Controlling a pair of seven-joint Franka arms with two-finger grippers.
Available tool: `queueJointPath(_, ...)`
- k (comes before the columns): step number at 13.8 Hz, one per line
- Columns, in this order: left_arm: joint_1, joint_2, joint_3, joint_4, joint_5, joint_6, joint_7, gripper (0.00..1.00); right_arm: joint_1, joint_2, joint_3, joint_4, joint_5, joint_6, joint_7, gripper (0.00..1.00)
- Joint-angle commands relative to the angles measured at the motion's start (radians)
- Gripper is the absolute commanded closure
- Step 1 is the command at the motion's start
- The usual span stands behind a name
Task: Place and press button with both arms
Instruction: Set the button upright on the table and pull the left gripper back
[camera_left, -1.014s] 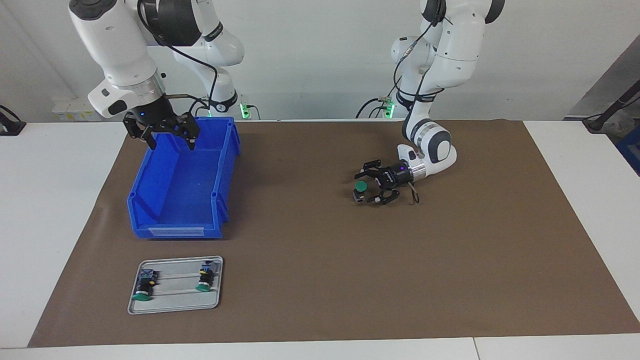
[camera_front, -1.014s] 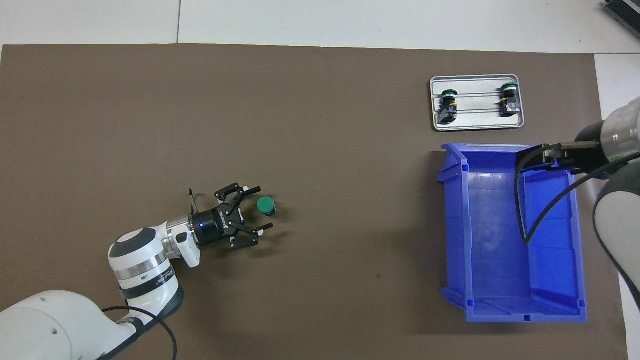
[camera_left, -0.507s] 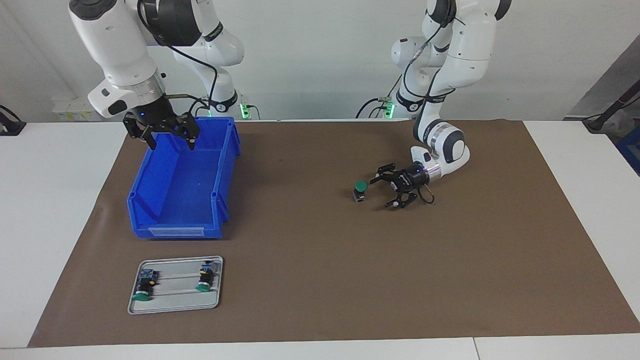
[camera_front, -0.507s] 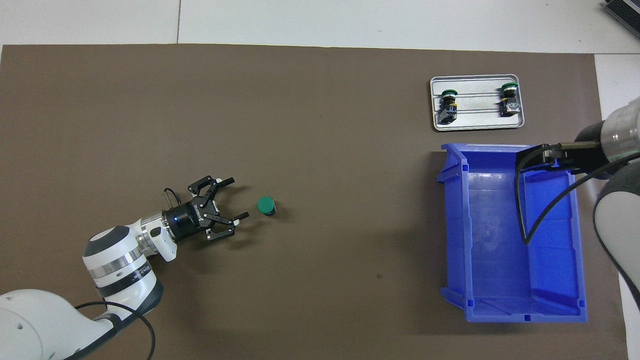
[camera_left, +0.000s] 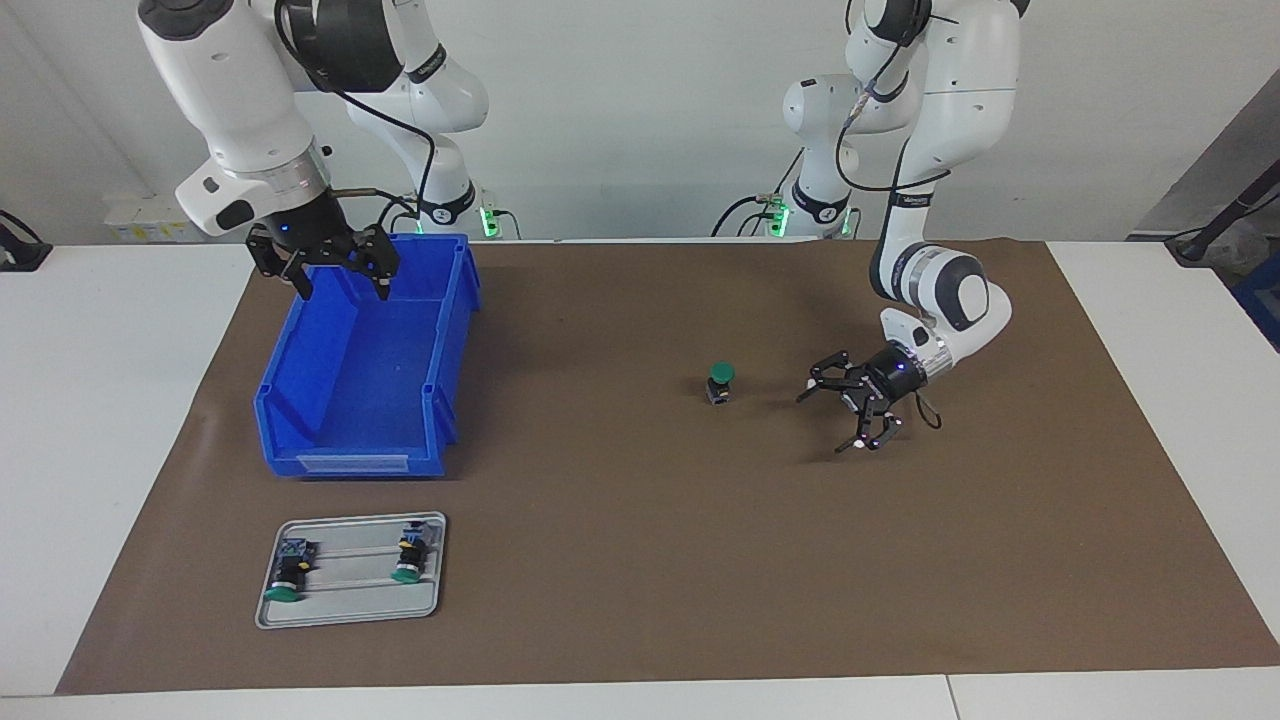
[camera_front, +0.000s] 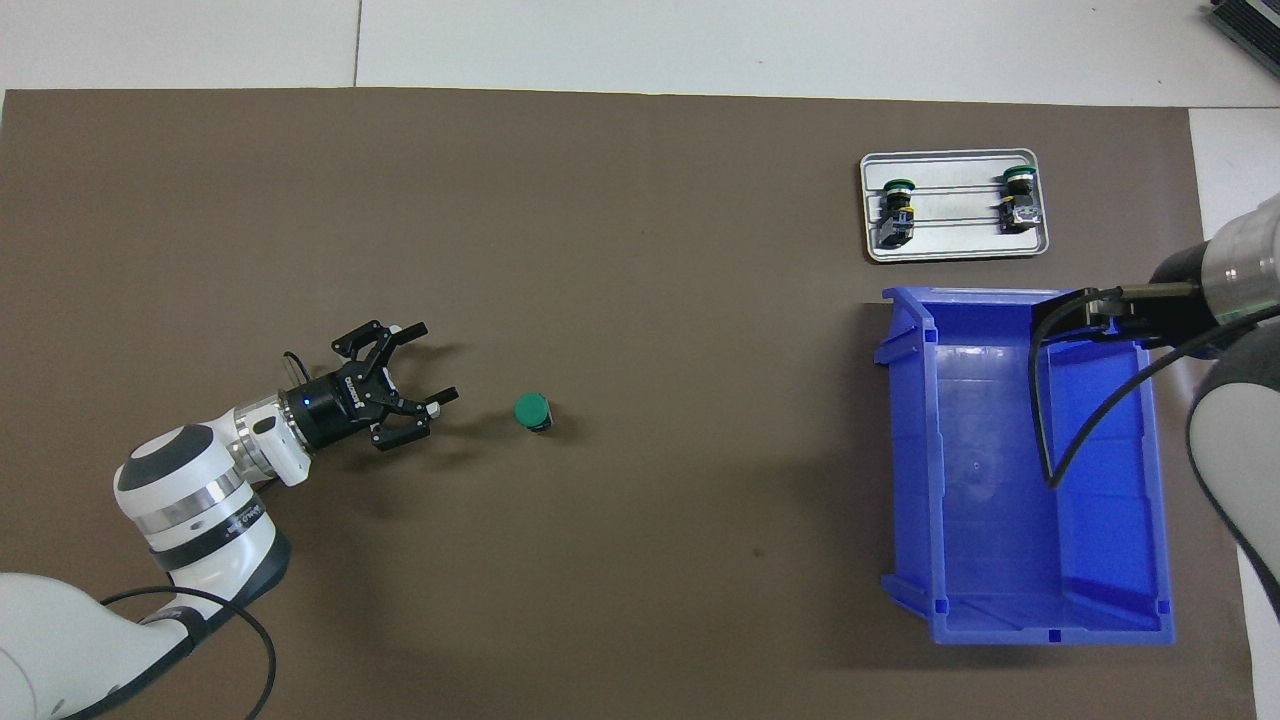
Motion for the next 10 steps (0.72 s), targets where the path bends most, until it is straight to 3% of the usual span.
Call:
queueJointPath(1, 0.005, 0.001, -0.004, 0.121, 0.154, 0.038, -0.237, 0.0, -0.003, -0.025, 0.003, -0.025, 0.02, 0.007, 0.009, 0.0)
queueJointPath(5, 0.016, -0.051, -0.004, 0.297, 0.567, 0.027, -0.753, 0.0, -0.003, -0.025, 0.003, -0.025, 0.02, 0.007, 0.009, 0.0)
queueJointPath(10, 0.01, -0.158, -0.006, 0.371, 0.96, -0.085, -1.125, 0.0, -0.003, -0.025, 0.003, -0.025, 0.02, 0.007, 0.009, 0.0)
